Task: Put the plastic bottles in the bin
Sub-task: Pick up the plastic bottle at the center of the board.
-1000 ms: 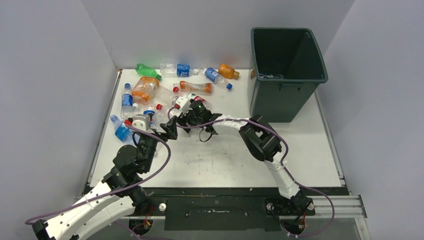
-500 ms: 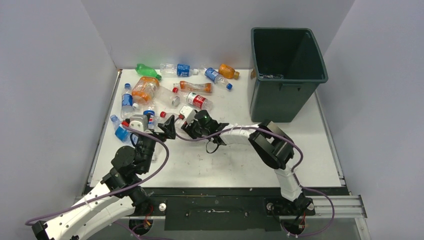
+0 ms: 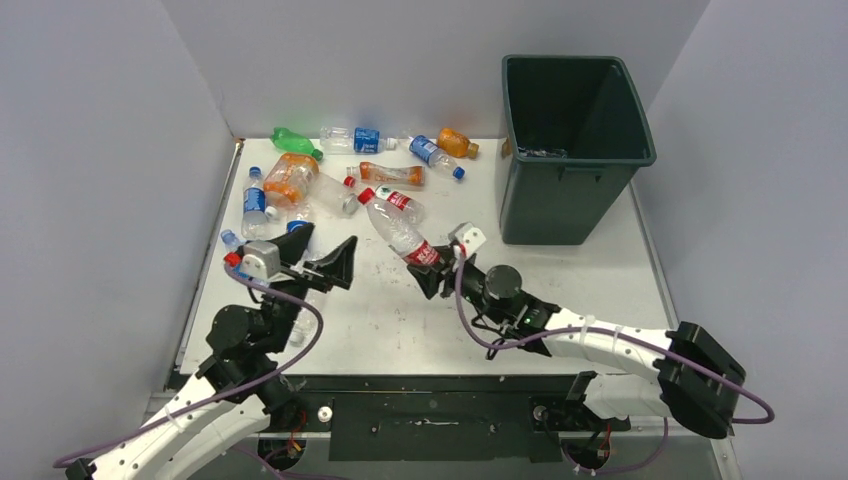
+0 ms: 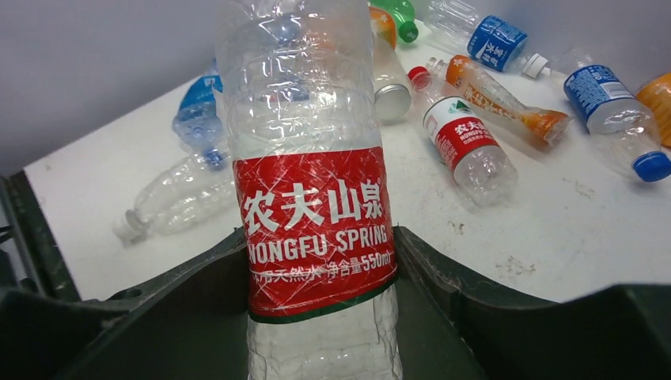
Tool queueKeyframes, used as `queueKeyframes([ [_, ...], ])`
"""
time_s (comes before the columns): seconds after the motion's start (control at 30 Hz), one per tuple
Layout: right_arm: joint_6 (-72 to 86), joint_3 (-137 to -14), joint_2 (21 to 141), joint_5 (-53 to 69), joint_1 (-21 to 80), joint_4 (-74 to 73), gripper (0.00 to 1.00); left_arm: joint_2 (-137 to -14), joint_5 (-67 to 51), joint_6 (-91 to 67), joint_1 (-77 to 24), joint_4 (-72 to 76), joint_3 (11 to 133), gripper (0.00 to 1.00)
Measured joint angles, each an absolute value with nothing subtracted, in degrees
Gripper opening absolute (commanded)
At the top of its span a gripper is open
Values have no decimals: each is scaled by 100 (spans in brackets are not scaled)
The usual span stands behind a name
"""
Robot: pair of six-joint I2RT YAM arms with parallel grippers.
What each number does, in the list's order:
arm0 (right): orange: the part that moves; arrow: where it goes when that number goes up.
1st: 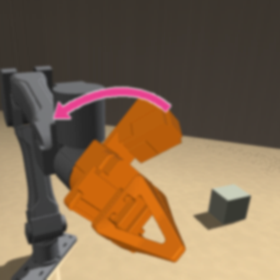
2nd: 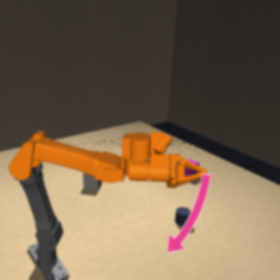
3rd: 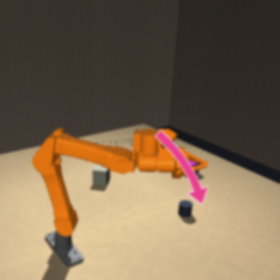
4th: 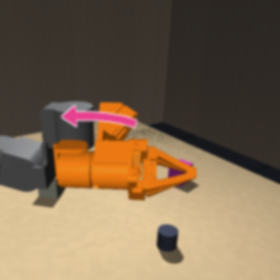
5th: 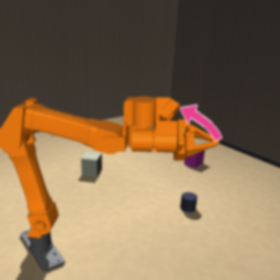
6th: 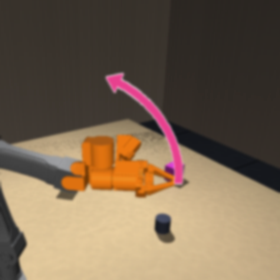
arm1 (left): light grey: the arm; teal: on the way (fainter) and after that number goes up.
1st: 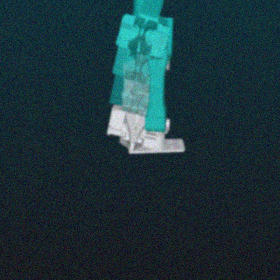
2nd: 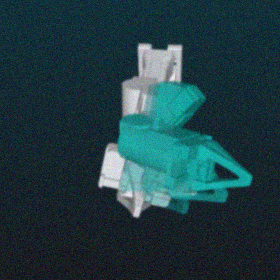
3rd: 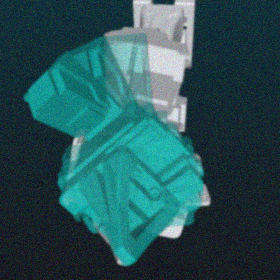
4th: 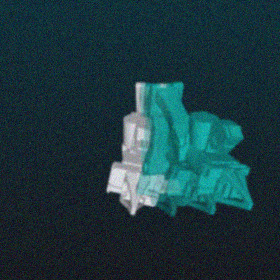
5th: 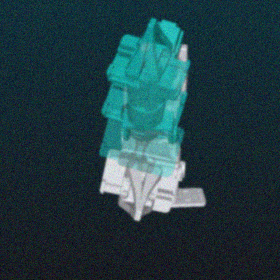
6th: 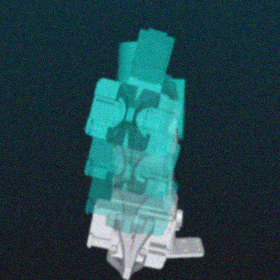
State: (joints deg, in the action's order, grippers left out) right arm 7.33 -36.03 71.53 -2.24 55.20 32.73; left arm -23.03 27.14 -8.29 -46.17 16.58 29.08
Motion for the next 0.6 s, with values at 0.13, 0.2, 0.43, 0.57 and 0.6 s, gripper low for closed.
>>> queueKeyframes([
  [0.13, 1232, -2611, 6552, -200, 5546, 4180, 28, -2954, 1227, -1236, -4434, 1656, 3039, 96],
  [0.2, 1492, -2108, 6364, -176, 5561, 4781, 28, -3277, 419, -1509, -4311, 1686, 3094, 96],
  [0.43, 2342, -1170, 6486, -47, 5625, 7205, 28, -4209, -1846, -2720, -3804, 2421, 3146, 96],
  [0.57, 2652, -1144, 6899, 97, 5655, 8058, 29, -4497, -2528, -3103, -3769, 2729, 3168, 96],
  [0.6, 2700, -1144, 7013, 128, 5684, 8176, 29, -4532, -2644, -3155, -3769, 2792, 3168, 96],
])
